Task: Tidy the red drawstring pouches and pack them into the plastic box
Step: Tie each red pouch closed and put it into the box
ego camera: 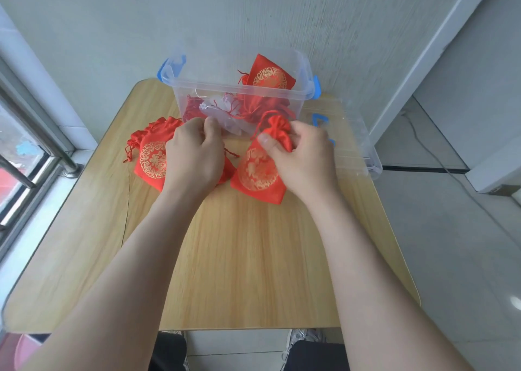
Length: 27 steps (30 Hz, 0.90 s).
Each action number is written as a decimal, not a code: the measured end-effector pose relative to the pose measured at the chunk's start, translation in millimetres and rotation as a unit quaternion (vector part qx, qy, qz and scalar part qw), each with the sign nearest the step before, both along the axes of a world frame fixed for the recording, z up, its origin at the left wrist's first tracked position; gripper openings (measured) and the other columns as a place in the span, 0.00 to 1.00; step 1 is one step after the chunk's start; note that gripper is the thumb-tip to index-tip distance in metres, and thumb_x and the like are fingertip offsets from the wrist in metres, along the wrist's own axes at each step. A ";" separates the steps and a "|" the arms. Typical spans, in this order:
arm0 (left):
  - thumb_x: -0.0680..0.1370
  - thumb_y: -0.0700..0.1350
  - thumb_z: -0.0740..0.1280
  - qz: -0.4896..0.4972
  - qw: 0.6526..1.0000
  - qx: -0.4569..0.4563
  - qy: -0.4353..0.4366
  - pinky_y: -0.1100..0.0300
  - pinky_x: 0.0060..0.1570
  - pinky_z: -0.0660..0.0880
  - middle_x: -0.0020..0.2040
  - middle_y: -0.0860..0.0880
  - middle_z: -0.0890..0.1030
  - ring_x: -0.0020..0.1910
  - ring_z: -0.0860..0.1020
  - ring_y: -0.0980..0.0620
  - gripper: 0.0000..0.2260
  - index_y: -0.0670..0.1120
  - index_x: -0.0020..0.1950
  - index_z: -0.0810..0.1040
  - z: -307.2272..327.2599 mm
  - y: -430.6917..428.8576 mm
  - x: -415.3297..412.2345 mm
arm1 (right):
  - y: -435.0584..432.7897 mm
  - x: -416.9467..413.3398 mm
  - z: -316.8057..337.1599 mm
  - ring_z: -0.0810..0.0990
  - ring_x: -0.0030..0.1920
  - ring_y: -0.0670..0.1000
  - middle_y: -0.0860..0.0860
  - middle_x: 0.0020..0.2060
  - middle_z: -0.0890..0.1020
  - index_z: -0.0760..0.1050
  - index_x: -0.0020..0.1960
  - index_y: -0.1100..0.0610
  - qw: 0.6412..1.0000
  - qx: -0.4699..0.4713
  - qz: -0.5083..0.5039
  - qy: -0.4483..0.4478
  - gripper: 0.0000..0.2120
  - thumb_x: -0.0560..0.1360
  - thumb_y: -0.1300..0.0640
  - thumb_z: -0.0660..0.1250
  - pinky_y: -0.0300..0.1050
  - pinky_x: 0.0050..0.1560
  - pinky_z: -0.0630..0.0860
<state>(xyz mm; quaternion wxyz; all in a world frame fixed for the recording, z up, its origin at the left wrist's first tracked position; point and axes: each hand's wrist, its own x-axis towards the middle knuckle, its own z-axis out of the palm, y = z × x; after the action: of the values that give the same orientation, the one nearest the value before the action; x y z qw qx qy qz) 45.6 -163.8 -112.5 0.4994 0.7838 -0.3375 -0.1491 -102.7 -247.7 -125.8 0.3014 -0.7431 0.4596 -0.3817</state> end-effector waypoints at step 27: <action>0.74 0.35 0.66 0.017 0.958 0.202 -0.202 0.41 0.62 0.66 0.57 0.46 0.77 0.62 0.72 0.36 0.23 0.45 0.69 0.67 -31.9 10.7 28.0 | -61.1 129.6 71.2 0.84 0.24 0.53 0.60 0.35 0.84 0.72 0.44 0.63 0.955 0.169 -0.084 -0.228 0.07 0.74 0.69 0.70 0.46 0.26 0.78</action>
<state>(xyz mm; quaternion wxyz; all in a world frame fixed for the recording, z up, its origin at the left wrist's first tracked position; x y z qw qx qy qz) 73.6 -153.1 -144.4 0.2545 0.8879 -0.3808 -0.0445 26.9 -308.8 -54.6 0.4860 -0.5331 0.4975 -0.4818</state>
